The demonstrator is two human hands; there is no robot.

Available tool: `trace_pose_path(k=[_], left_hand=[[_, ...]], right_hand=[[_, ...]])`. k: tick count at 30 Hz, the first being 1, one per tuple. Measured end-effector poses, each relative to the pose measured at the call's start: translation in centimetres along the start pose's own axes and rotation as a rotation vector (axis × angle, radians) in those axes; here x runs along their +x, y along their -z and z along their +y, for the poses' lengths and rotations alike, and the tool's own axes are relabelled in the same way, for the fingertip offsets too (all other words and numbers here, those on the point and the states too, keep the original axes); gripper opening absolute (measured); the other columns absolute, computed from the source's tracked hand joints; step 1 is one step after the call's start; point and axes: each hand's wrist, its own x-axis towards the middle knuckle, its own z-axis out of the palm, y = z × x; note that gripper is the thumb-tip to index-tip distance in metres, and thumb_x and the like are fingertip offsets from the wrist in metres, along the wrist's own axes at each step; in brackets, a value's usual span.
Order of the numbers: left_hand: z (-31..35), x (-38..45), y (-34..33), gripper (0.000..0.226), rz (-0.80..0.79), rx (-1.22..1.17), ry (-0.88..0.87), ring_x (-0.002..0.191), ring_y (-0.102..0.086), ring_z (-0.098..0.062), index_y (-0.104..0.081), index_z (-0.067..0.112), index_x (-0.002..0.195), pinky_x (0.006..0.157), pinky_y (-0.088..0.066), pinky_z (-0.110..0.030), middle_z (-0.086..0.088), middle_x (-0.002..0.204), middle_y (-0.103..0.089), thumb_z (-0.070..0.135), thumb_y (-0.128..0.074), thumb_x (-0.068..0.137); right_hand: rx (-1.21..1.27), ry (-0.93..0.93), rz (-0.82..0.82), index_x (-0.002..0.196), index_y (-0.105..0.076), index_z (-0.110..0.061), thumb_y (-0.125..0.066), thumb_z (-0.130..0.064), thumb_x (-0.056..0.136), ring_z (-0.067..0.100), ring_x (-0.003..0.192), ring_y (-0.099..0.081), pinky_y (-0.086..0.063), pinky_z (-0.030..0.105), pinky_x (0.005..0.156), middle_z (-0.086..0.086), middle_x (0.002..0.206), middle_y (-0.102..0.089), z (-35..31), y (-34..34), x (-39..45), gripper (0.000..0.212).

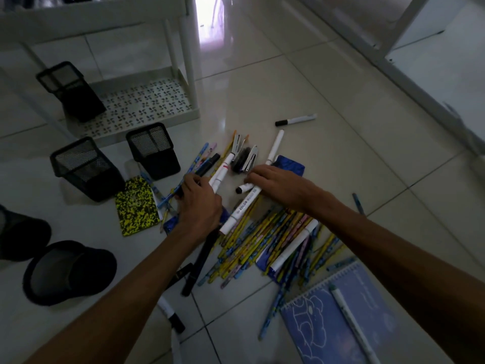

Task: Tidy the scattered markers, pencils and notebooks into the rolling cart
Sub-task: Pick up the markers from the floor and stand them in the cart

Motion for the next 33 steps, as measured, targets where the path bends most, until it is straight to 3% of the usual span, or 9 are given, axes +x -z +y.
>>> trace_pose_path(k=[4,8,10,13,19,22,24,30,33], left_hand=[[-0.6,-0.3,1.2,0.039,0.046,-0.171,0.008,0.11,-0.043,-0.038,-0.042,-0.003,0.124,0.088,-0.043,-0.045,-0.023,0.128,-0.035,0.016,-0.055,0.093],[-1.0,0.2,2.0,0.033,0.088,-0.382,0.039,0.089,-0.047,-0.03,-0.043,0.001,0.127,0.074,-0.04,-0.038,-0.021,0.12,-0.04,0.017,-0.047,0.098],[-1.1,0.6,2.1,0.027,0.057,-0.558,0.047,0.08,-0.048,-0.029,-0.046,0.005,0.123,0.066,-0.04,-0.035,-0.021,0.107,-0.047,0.018,-0.044,0.1],[-1.2,0.8,2.7,0.023,-0.004,-0.798,0.085,0.065,-0.046,-0.021,-0.047,0.012,0.12,0.052,-0.035,-0.028,-0.01,0.083,-0.048,0.025,-0.041,0.103],[-1.3,0.6,3.3,0.022,-0.045,-0.975,0.136,0.059,-0.058,-0.001,-0.043,0.019,0.124,0.051,-0.045,-0.013,0.001,0.088,-0.055,0.019,-0.045,0.102],[-1.2,0.8,3.0,0.03,-0.094,-1.094,0.188,0.058,-0.063,-0.009,-0.041,0.017,0.129,0.058,-0.053,-0.027,-0.009,0.096,-0.059,0.018,-0.048,0.1],[-1.0,0.8,2.8,0.027,-0.105,-1.142,0.243,0.061,-0.06,-0.015,-0.043,0.015,0.127,0.055,-0.052,-0.028,-0.012,0.097,-0.059,0.018,-0.047,0.1],[0.7,1.3,2.7,0.022,-0.153,-1.295,0.361,0.055,-0.049,-0.016,-0.044,0.014,0.124,0.039,-0.043,-0.02,-0.007,0.094,-0.06,0.02,-0.042,0.103],[1.7,2.1,3.0,0.026,-0.182,-1.313,0.332,0.051,-0.046,-0.015,-0.043,0.021,0.129,0.038,-0.04,-0.019,-0.007,0.092,-0.059,0.023,-0.04,0.104]], right_hand=[[0.325,-0.264,0.263,0.11,-0.053,-0.007,-0.055,-0.011,0.097,0.011,0.082,-0.05,-0.048,0.033,0.068,0.008,0.102,-0.057,-1.2,0.7,0.8,0.015],[0.94,-0.711,0.523,0.102,-0.052,-0.001,-0.046,-0.025,0.103,0.03,0.071,-0.06,-0.052,0.042,0.063,0.016,0.081,-0.059,-2.8,1.3,2.2,0.025],[1.29,-0.876,0.538,0.103,-0.053,-0.001,-0.045,-0.027,0.103,0.021,0.063,-0.058,-0.053,0.036,0.065,0.009,0.077,-0.057,-3.8,1.5,3.3,0.027],[1.498,-1.054,0.461,0.099,-0.054,-0.002,-0.042,-0.026,0.104,0.016,0.059,-0.052,-0.049,0.031,0.059,0.006,0.077,-0.056,-5.0,1.2,4.0,0.027],[1.514,-1.188,0.347,0.108,-0.048,-0.006,-0.042,-0.035,0.103,0.012,0.051,-0.042,-0.04,0.026,0.046,0.002,0.073,-0.049,-5.5,-1.3,4.3,0.03],[1.54,-1.184,0.347,0.097,-0.048,-0.009,-0.043,-0.036,0.103,0.012,0.048,-0.037,-0.035,0.026,0.045,0.0,0.067,-0.044,-6.1,-1.9,3.7,0.028],[1.559,-1.203,0.404,0.092,-0.051,-0.009,-0.045,-0.037,0.102,0.012,0.049,-0.037,-0.035,0.026,0.046,-0.001,0.066,-0.044,-6.2,-1.6,3.3,0.03],[1.177,-1.35,0.455,0.078,-0.052,-0.012,-0.06,-0.054,0.089,0.011,0.047,-0.043,-0.038,0.024,0.043,0.003,0.064,-0.049,-1.9,-0.6,3.3,0.044],[1.012,-1.436,0.449,0.1,-0.056,-0.005,-0.063,-0.044,0.091,0.014,0.055,-0.052,-0.041,0.024,0.043,0.008,0.079,-0.057,1.3,-0.9,3.6,0.041]])
